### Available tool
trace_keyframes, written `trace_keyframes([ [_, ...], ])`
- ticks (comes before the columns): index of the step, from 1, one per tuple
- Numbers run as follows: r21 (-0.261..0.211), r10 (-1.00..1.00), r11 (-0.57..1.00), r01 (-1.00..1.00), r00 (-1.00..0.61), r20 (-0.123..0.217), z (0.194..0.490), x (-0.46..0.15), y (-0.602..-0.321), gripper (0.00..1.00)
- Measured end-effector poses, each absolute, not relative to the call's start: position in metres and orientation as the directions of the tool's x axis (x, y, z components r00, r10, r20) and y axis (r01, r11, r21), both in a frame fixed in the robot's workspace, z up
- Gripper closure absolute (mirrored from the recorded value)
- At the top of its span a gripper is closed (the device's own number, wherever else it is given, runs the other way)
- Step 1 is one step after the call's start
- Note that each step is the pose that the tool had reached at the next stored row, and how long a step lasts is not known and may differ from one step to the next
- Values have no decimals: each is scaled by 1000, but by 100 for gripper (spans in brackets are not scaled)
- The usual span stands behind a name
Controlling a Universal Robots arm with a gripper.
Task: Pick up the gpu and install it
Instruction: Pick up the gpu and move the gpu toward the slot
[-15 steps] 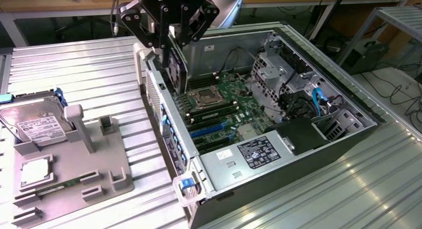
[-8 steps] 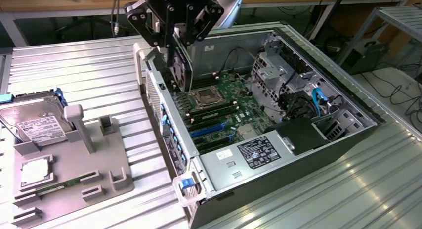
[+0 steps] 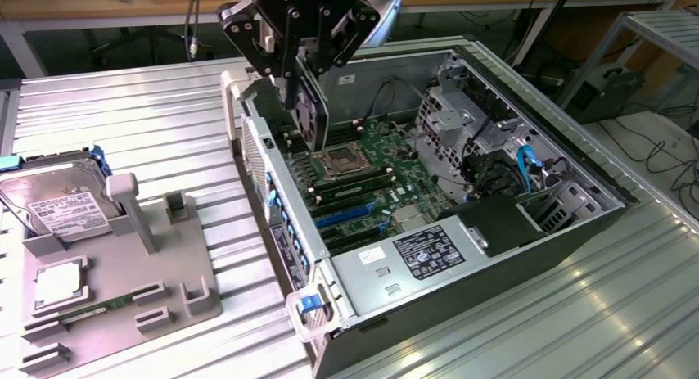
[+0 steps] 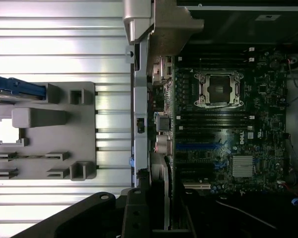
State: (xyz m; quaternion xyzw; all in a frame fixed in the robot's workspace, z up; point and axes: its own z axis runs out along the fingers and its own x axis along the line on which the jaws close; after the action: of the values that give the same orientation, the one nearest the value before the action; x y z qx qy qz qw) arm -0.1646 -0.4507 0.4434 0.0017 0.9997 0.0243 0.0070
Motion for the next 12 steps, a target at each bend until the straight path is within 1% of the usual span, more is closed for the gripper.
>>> trace_keyframes([
  [12,49,4,999,3,-1000,-14,443,-151,-451,72],
])
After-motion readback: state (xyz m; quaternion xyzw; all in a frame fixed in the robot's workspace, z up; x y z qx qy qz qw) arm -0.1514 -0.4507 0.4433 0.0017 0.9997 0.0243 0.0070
